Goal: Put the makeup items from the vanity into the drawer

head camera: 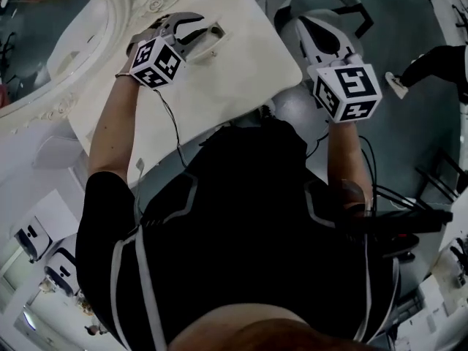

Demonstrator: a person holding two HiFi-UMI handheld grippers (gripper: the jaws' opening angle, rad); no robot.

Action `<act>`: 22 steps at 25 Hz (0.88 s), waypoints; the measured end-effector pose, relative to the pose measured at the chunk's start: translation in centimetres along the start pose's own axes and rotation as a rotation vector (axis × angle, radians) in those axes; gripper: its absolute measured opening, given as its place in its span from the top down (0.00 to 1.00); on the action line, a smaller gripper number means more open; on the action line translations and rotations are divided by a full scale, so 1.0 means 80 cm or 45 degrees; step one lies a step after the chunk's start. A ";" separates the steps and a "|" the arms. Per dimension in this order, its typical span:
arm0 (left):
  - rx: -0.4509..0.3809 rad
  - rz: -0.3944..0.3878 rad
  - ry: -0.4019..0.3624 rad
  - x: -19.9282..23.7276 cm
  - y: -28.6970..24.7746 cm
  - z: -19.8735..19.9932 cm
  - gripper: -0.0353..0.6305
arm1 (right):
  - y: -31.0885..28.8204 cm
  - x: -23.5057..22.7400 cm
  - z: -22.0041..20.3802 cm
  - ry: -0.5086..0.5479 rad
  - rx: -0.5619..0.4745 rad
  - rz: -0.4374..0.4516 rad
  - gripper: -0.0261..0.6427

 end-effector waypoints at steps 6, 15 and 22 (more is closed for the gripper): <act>-0.299 0.172 0.329 -0.004 0.082 0.010 0.78 | -0.008 0.022 0.031 0.040 -0.064 0.020 0.95; -0.655 0.433 0.665 -0.037 0.195 0.004 0.79 | -0.001 0.066 0.072 0.071 -0.150 0.002 0.95; -0.835 0.618 0.868 -0.060 0.251 0.004 0.92 | 0.000 0.096 0.096 0.079 -0.215 0.036 0.95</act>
Point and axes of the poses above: the fingertips, and each gripper's own axes: y backward along the fingers, x to its left, z out of its top, the point moved 10 cm from there along y, backward along the fingers, and after that the axes turned 8 degrees about -z, right-handed, at the moved point
